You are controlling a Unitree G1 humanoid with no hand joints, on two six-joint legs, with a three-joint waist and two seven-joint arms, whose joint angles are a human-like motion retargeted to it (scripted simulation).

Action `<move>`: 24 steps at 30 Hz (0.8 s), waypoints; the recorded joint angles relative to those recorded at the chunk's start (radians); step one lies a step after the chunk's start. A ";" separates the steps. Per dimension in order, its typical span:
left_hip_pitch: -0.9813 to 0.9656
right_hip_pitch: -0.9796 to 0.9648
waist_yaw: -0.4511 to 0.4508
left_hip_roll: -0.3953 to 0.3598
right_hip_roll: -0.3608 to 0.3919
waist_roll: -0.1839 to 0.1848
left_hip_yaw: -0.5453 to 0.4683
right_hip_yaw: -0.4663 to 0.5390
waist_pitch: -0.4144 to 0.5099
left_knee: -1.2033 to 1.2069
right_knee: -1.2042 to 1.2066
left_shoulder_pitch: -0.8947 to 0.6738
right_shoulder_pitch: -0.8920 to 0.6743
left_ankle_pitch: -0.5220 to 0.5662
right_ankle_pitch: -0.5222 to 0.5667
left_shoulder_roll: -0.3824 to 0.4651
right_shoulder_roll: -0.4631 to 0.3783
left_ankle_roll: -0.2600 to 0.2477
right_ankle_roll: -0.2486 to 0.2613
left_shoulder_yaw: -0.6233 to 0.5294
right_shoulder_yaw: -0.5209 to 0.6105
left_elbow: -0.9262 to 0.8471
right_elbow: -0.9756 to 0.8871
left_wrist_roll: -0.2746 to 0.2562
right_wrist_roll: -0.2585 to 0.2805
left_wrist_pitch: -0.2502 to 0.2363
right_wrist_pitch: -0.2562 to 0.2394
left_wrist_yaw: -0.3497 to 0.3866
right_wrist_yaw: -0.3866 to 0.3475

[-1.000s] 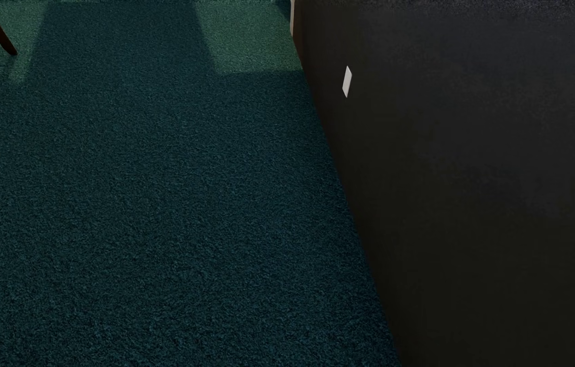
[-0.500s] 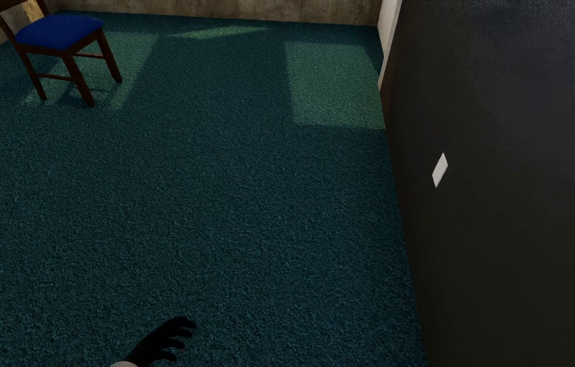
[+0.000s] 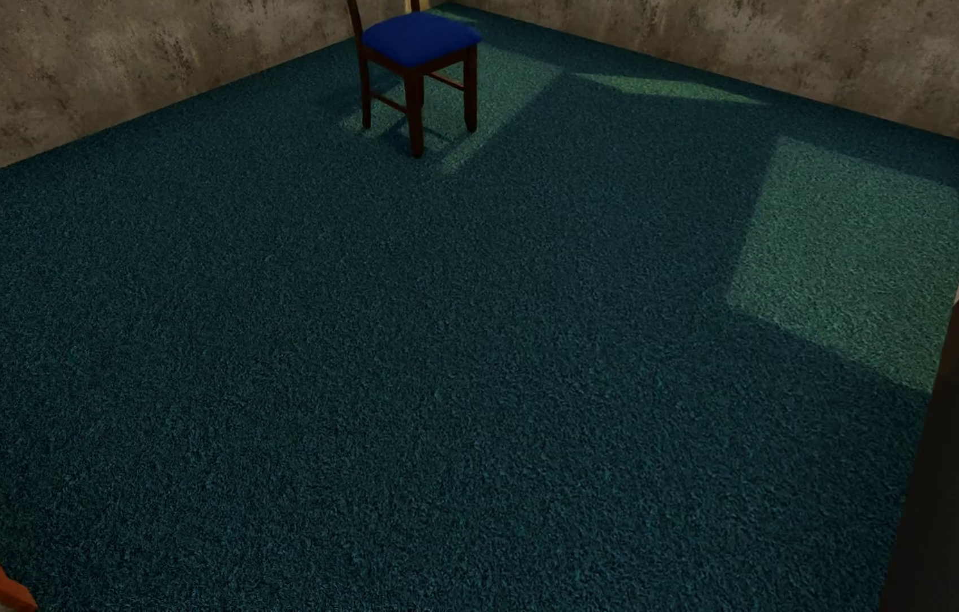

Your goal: Go around the corner

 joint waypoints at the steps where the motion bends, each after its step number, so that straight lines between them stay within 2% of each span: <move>1: -0.062 0.034 0.032 0.003 -0.006 -0.007 0.000 0.000 0.011 0.177 -0.009 -0.007 -0.007 -0.086 -0.014 -0.003 -0.017 0.000 0.000 0.008 0.003 -0.031 0.000 0.000 0.000 0.000 0.000 0.000 0.000; 4: -0.198 0.131 0.102 -0.003 -0.031 -0.038 0.000 0.000 0.029 0.009 -0.029 -0.030 -0.052 -0.138 -0.072 -0.023 -0.060 0.000 0.000 0.053 0.005 -0.110 0.068 0.000 0.000 0.000 0.000 0.000 0.000; 7: -0.274 0.193 0.131 0.005 -0.040 -0.071 0.000 0.000 0.032 0.127 -0.026 -0.048 -0.080 -0.133 -0.119 -0.038 -0.104 0.000 0.000 0.064 -0.054 -0.175 0.101 0.000 0.000 0.000 0.000 0.000 0.000; 13: -0.207 0.327 0.129 0.022 -0.010 -0.109 0.000 0.000 0.031 -0.743 -0.027 -0.074 -0.148 0.039 -0.267 -0.025 -0.141 0.000 0.000 0.044 -0.141 -0.148 0.090 0.000 0.000 0.000 0.000 0.000 0.000; 15: -0.173 0.345 0.136 0.027 -0.003 -0.116 0.000 0.000 0.014 -0.925 -0.022 -0.080 -0.165 0.029 -0.284 -0.017 -0.132 0.000 0.000 0.034 -0.156 -0.097 0.071 0.000 0.000 0.000 0.000 0.000 0.000; 16: -0.161 0.357 0.141 0.031 -0.007 -0.122 0.000 0.000 0.007 -0.939 -0.018 -0.080 -0.168 0.039 -0.278 -0.014 -0.122 0.000 0.000 0.027 -0.163 -0.063 0.055 0.000 0.000 0.000 0.000 0.000 0.000; 18: -0.140 0.394 0.130 0.013 -0.032 -0.148 0.000 0.000 0.007 -0.895 -0.007 -0.082 -0.159 0.113 -0.190 -0.004 -0.086 0.000 0.000 -0.003 -0.184 0.010 0.012 0.000 0.000 0.000 0.000 0.000 0.000; 19: -0.128 0.402 0.115 -0.010 -0.047 -0.167 0.000 0.000 0.008 -0.871 0.010 -0.085 -0.145 0.123 -0.074 0.001 -0.059 0.000 0.000 -0.019 -0.194 0.041 -0.008 0.000 0.000 0.000 0.000 0.000 0.000; 20: -0.107 0.392 0.102 -0.031 -0.061 -0.182 0.000 0.000 0.005 -0.859 0.050 -0.089 -0.127 0.111 0.091 0.007 -0.032 0.000 0.000 -0.026 -0.193 0.059 -0.026 0.000 0.000 0.000 0.000 0.000 0.000; 21: -0.075 0.361 0.092 -0.046 -0.077 -0.186 0.000 0.000 -0.002 -0.862 0.120 -0.092 -0.109 0.090 0.265 0.012 -0.014 0.000 0.000 -0.021 -0.176 0.058 -0.047 0.000 0.000 0.000 0.000 0.000 0.000; 22: -0.037 0.311 0.086 -0.054 -0.093 -0.182 0.000 0.000 -0.013 -0.874 0.216 -0.092 -0.094 0.067 0.393 0.016 -0.007 0.000 0.000 -0.008 -0.149 0.036 -0.075 0.000 0.000 0.000 0.000 0.000 0.000; 23: 0.001 0.252 0.080 -0.059 -0.107 -0.174 0.000 0.000 -0.020 -0.881 0.329 -0.092 -0.086 0.044 0.436 0.022 -0.010 0.000 0.000 0.004 -0.122 -0.007 -0.107 0.000 0.000 0.000 0.000 0.000 0.000; 24: 0.040 0.197 0.074 -0.063 -0.116 -0.166 0.000 0.000 -0.017 -0.880 0.443 -0.093 -0.085 0.021 0.396 0.028 -0.016 0.000 0.000 0.011 -0.107 -0.060 -0.132 0.000 0.000 0.000 0.000 0.000 0.000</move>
